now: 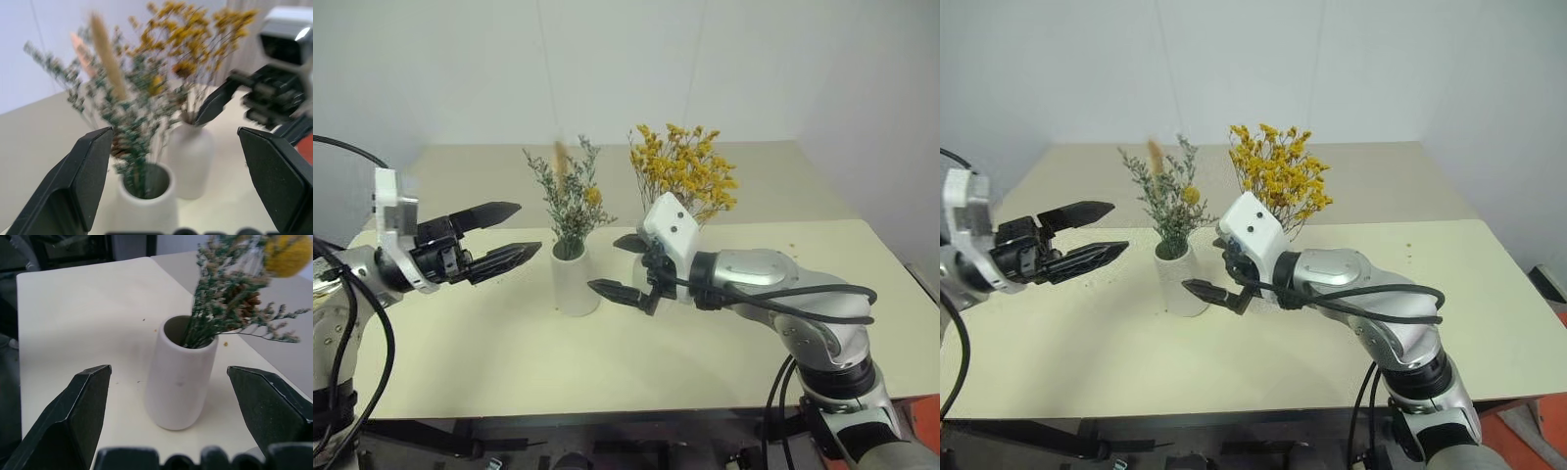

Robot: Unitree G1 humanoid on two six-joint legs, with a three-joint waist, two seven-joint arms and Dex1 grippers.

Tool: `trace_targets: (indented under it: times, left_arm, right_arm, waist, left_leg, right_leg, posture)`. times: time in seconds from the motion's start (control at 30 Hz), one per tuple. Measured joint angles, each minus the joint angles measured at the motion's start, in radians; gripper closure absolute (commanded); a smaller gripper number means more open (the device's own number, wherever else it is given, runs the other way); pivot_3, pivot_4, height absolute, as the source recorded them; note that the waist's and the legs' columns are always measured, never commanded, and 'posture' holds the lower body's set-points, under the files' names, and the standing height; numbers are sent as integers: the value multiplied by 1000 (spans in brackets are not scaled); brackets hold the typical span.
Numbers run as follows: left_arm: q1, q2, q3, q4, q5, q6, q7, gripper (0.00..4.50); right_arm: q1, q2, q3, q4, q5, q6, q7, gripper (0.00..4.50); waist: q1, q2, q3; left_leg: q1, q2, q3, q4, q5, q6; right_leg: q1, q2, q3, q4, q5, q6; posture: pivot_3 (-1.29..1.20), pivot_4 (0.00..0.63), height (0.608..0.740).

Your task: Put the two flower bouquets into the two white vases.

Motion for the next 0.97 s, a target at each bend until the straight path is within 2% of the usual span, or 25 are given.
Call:
trace_targets:
  times: [0.13, 0.4, 0.57, 0.8, 0.97]
  left_arm:
    - [32, 7, -4, -49, -16, 0, -6, 59]
    - [86, 8, -26, -97, -29, 0, -3, 59]
    - [156, 20, -31, -139, -27, -1, -10, 59]
    - [290, 62, -17, -212, -7, -3, -20, 59]
    - [363, 66, -6, -260, 13, -22, -16, 59]
  right_arm:
    - [32, -59, -38, -6, 26, -3, 60, 0]
    - [191, -279, -269, -18, 134, -128, 325, 0]
    - [316, -388, -342, -17, 153, -210, 450, 0]
    - [503, -417, -404, -15, 121, -290, 461, 0]
    - [580, -421, -465, 1, 102, -347, 461, 0]
  waist:
    - [2, 0, 0]
    - [-1, 0, 0]
    - [-1, 0, 0]
    - [5, 0, 0]
    - [13, 0, 0]
  left_leg:
    - [0, 0, 0, 0, 0, 0]
    - [1, 1, 1, -1, 0, 0]
    - [1, 1, 1, -1, 0, 0]
    - [1, 1, 1, -1, 0, 0]
    - [1, 1, 1, -1, 0, 0]
  right_leg:
    - [0, 0, 0, 0, 0, 0]
    - [1, 1, 0, -3, -2, 3]
    - [2, 1, 0, -4, -3, 4]
    - [3, 1, 0, -7, -3, 4]
    - [3, 1, 0, -8, -3, 5]
  posture:
    - [0, 150, 740]
    - [0, 150, 740]
    - [0, 150, 740]
    - [0, 150, 740]
    - [0, 150, 740]
